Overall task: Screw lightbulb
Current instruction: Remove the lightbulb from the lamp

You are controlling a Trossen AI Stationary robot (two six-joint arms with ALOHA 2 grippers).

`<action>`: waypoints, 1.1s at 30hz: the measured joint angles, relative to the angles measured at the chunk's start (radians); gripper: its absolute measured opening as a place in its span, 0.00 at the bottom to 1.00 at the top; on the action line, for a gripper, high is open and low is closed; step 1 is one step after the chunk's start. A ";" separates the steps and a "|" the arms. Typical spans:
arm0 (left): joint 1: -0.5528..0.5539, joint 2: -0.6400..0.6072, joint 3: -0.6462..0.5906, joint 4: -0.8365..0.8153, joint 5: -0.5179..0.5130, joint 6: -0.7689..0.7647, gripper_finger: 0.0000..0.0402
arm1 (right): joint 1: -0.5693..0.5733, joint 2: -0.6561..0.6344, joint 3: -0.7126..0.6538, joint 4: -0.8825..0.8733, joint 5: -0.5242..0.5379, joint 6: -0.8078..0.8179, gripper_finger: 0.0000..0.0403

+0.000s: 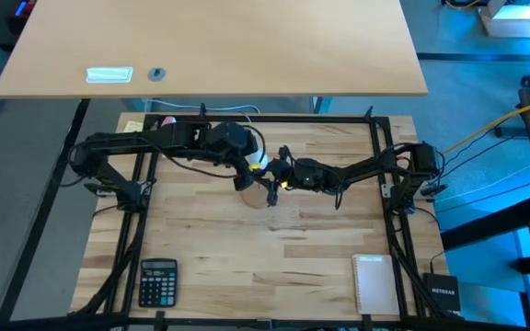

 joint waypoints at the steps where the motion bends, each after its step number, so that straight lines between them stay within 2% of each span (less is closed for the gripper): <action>1: 0.000 0.000 0.000 0.000 -0.001 -0.026 0.62 | 0.000 0.000 0.000 0.000 0.001 0.000 0.38; 4: -0.001 0.000 0.000 0.005 -0.019 -0.134 0.51 | 0.001 0.000 -0.001 -0.001 0.022 0.002 0.38; 10: -0.031 0.009 -0.002 0.016 -0.162 -0.454 0.51 | 0.001 0.000 -0.001 -0.006 0.044 0.035 0.38; 13: -0.054 0.029 -0.002 0.040 -0.224 -0.564 0.59 | 0.001 -0.001 -0.002 -0.006 0.050 0.046 0.38; 18: -0.059 0.037 -0.001 0.060 -0.214 -0.622 0.74 | 0.002 -0.002 -0.001 -0.007 0.048 0.034 0.38; 24: -0.059 -0.001 0.038 0.039 -0.173 -0.426 0.84 | 0.001 0.000 0.000 -0.009 0.035 0.025 0.38; 29: -0.037 -0.019 0.130 0.037 -0.100 -0.088 0.84 | 0.000 0.000 0.000 -0.013 0.017 0.017 0.38; 33: -0.003 -0.019 0.144 0.029 -0.021 0.200 0.83 | 0.000 0.000 0.000 -0.008 -0.014 -0.017 0.38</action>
